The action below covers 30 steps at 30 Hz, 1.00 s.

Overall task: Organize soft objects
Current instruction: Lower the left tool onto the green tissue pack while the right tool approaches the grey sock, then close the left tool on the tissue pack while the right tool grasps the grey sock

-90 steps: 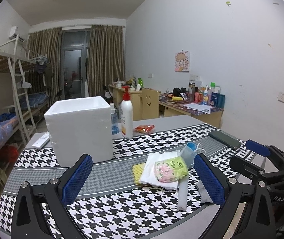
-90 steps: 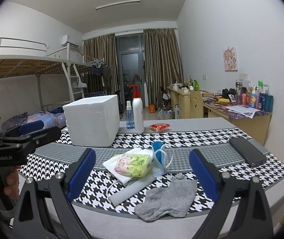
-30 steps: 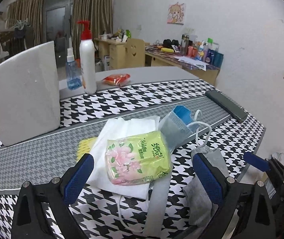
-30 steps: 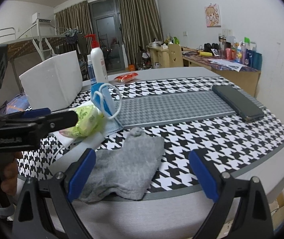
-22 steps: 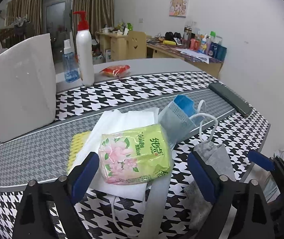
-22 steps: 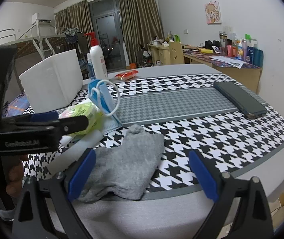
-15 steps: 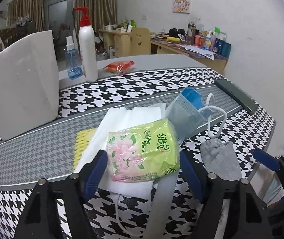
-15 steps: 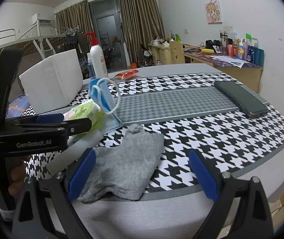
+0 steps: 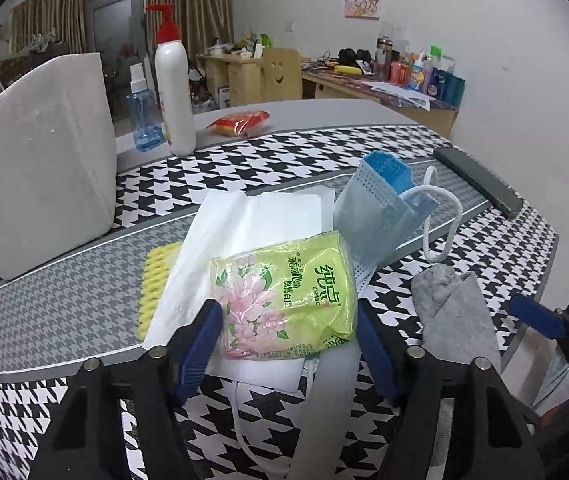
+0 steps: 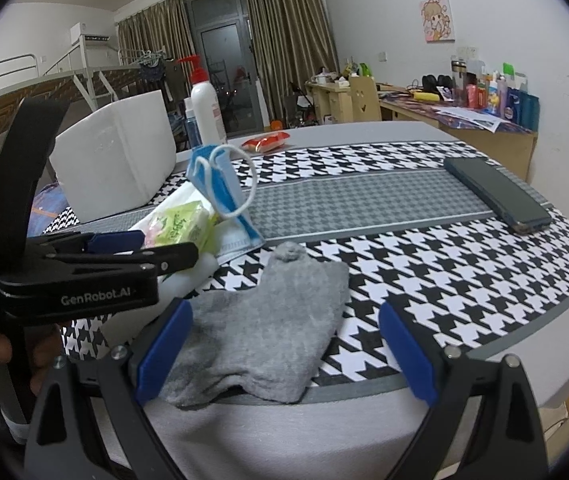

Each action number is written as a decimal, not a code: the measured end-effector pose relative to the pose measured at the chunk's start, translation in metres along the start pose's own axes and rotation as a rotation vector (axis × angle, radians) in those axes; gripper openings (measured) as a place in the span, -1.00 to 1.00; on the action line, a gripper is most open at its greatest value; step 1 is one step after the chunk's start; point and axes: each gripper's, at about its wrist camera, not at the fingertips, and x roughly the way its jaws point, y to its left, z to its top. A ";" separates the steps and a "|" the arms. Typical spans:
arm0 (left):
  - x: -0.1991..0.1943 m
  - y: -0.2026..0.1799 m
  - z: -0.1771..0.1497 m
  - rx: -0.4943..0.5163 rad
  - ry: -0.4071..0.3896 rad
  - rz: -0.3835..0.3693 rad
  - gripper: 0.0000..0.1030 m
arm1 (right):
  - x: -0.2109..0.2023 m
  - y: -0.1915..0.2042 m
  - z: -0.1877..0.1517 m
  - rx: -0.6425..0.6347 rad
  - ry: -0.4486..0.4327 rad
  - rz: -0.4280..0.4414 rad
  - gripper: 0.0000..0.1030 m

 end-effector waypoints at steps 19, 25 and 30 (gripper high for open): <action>-0.020 0.005 -0.005 -0.001 -0.054 -0.064 0.08 | 0.010 0.020 -0.009 -0.122 0.068 -0.084 -0.33; -0.032 0.007 -0.004 0.002 -0.088 -0.078 0.08 | 0.009 0.028 -0.012 -0.153 0.069 -0.062 -0.71; -0.049 0.008 -0.003 0.009 -0.133 -0.071 0.08 | 0.002 0.027 -0.007 -0.126 0.057 -0.050 -0.72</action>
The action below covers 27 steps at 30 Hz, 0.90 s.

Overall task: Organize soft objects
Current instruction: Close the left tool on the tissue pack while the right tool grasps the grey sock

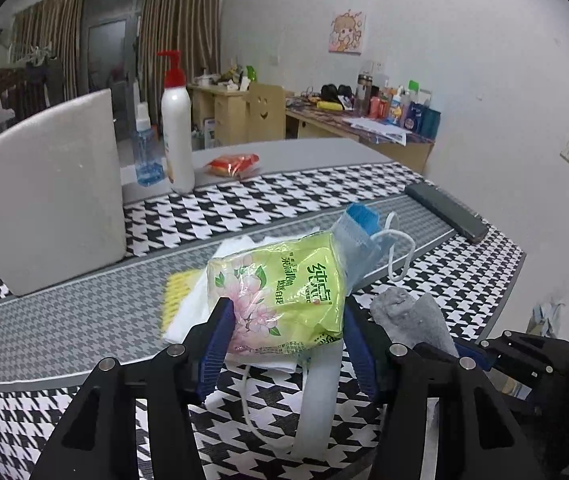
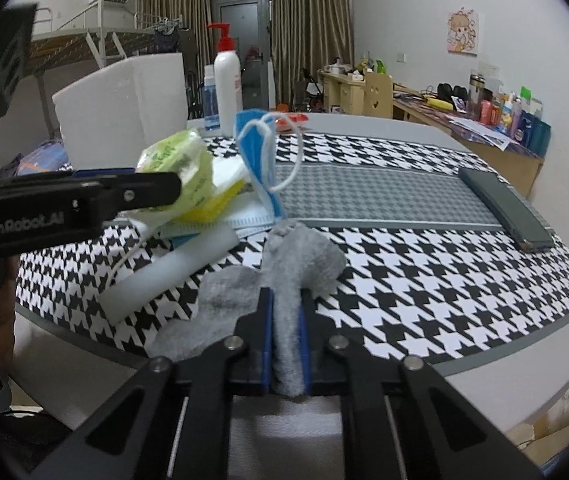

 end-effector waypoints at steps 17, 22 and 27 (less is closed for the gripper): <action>-0.035 0.016 -0.002 -0.007 -0.078 0.044 0.08 | -0.032 0.009 0.017 0.001 -0.101 0.030 -0.72; -0.045 0.019 -0.003 -0.009 -0.097 0.055 0.08 | -0.046 0.012 0.018 0.001 -0.132 0.033 -0.72; -0.056 0.022 -0.006 -0.006 -0.117 0.067 0.08 | -0.056 0.015 0.021 -0.002 -0.160 0.033 -0.72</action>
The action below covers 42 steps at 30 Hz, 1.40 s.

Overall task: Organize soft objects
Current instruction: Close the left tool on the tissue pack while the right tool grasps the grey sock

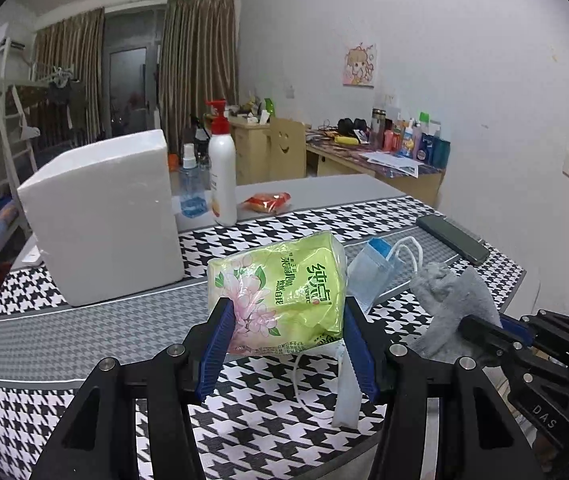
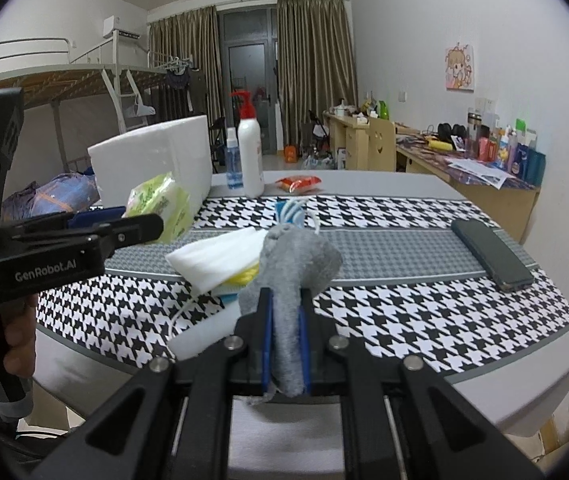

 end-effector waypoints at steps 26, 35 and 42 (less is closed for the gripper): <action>-0.036 0.022 0.009 -0.001 -0.088 0.076 0.08 | -0.022 0.026 0.022 -0.045 -0.104 0.066 -0.72; -0.036 0.032 0.011 -0.020 -0.093 0.099 0.08 | -0.012 0.030 0.031 -0.050 -0.104 0.088 -0.72; -0.034 0.039 0.015 -0.022 -0.094 0.116 0.08 | -0.007 0.034 0.038 -0.057 -0.107 0.109 -0.72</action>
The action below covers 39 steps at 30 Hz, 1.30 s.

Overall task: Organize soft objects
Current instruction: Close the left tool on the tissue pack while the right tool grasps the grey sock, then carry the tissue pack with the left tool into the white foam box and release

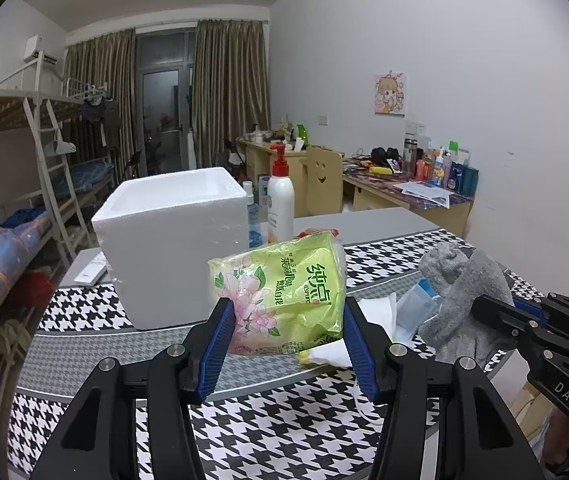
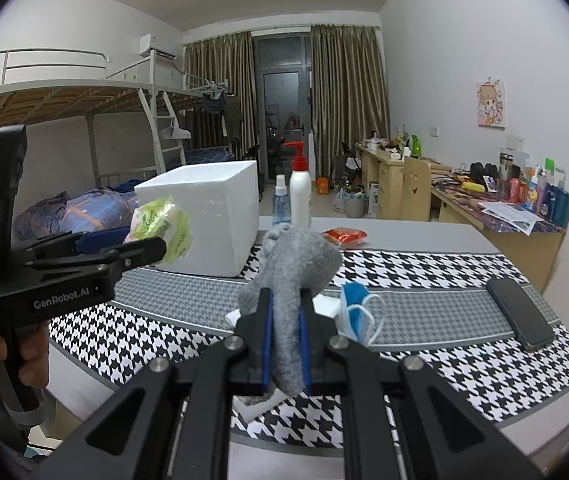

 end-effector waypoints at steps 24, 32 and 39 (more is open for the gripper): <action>0.012 0.017 0.025 -0.014 -0.032 0.028 0.08 | 0.028 0.011 0.030 -0.010 -0.022 0.053 -0.72; 0.016 0.023 0.040 -0.023 -0.048 0.052 0.08 | 0.034 0.019 0.048 -0.009 -0.040 0.078 -0.72; 0.016 0.030 0.049 -0.030 -0.067 0.075 0.08 | 0.041 0.020 0.062 -0.006 -0.039 0.085 -0.72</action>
